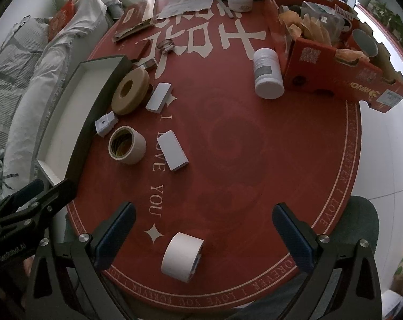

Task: Organize rigid objects
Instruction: 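Move the left tool toward the masking tape roll on the table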

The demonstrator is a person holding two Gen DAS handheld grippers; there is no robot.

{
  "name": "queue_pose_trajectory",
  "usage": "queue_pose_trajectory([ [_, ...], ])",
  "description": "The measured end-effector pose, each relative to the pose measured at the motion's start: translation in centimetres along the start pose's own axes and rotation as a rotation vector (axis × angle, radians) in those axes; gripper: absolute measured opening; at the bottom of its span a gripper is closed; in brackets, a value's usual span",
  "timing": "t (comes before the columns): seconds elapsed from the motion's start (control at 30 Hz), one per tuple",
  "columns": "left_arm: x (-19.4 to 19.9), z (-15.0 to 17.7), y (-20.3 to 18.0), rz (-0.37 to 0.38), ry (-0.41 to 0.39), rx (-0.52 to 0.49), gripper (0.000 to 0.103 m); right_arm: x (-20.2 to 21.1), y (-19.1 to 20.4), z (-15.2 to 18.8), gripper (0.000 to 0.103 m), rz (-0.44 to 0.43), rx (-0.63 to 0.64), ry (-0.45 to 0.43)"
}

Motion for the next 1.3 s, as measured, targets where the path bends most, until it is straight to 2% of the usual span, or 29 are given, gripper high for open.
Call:
queue_pose_trajectory([
  [0.9, -0.5, 0.3, 1.2, -0.025, 0.024, 0.029, 0.103, -0.4, -0.4, 0.6, 0.103, 0.011, 0.001, 0.024],
  [1.3, -3.6, -2.1, -0.6, -0.054, 0.050, -0.024, 0.103, -1.7, -0.6, 2.1, 0.103, 0.009, 0.033, 0.086],
])
Point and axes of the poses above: each gripper's, at about its wrist camera, not at the fingertips, and x roughly against the way its jaws point, y to its left, z to its underside, the point moved 3 cm from there along -x, roughly the way its jaws point, and after that the axes turned 9 degrees about -x, right-handed, at the moved point
